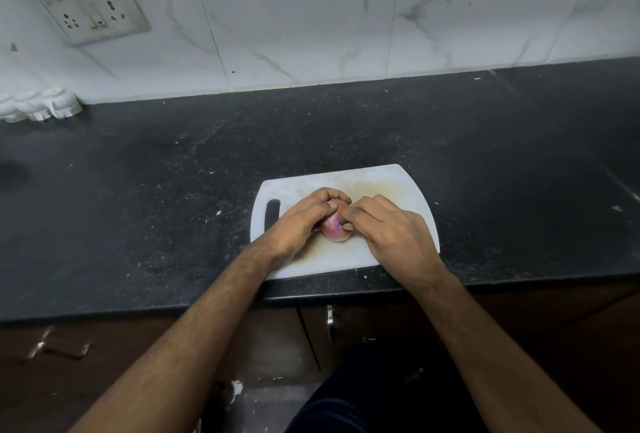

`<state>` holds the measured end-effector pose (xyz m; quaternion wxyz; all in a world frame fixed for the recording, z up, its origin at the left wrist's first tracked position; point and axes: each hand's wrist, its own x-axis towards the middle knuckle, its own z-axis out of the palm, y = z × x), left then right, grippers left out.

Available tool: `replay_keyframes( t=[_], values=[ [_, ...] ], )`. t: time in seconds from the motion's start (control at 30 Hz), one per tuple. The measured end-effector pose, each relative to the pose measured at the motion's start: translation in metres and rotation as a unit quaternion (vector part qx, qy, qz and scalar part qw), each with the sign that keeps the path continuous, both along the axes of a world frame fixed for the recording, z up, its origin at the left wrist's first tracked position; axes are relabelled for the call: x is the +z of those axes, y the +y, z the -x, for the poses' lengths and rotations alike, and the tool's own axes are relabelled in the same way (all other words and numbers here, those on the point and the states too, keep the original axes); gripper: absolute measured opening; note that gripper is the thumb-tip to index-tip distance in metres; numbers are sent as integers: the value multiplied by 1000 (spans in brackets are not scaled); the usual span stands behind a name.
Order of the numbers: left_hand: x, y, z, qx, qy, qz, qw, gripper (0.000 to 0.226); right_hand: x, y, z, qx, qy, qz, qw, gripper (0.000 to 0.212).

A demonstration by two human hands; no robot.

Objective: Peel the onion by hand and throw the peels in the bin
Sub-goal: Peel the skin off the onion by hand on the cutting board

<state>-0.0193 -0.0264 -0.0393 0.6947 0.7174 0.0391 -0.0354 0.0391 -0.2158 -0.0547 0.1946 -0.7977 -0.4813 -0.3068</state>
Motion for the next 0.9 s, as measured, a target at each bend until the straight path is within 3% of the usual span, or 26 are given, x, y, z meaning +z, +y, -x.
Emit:
replay_keyframes(
  t=[0.67,0.9],
  values=[
    [-5,-7,0,34,-105,-162,981,31,9,3,0,-25,117,55,991,18],
    [-8,-4,-3,24,-102,-138,985,33,10,4,-3,-16,156,63,986,12]
  ],
)
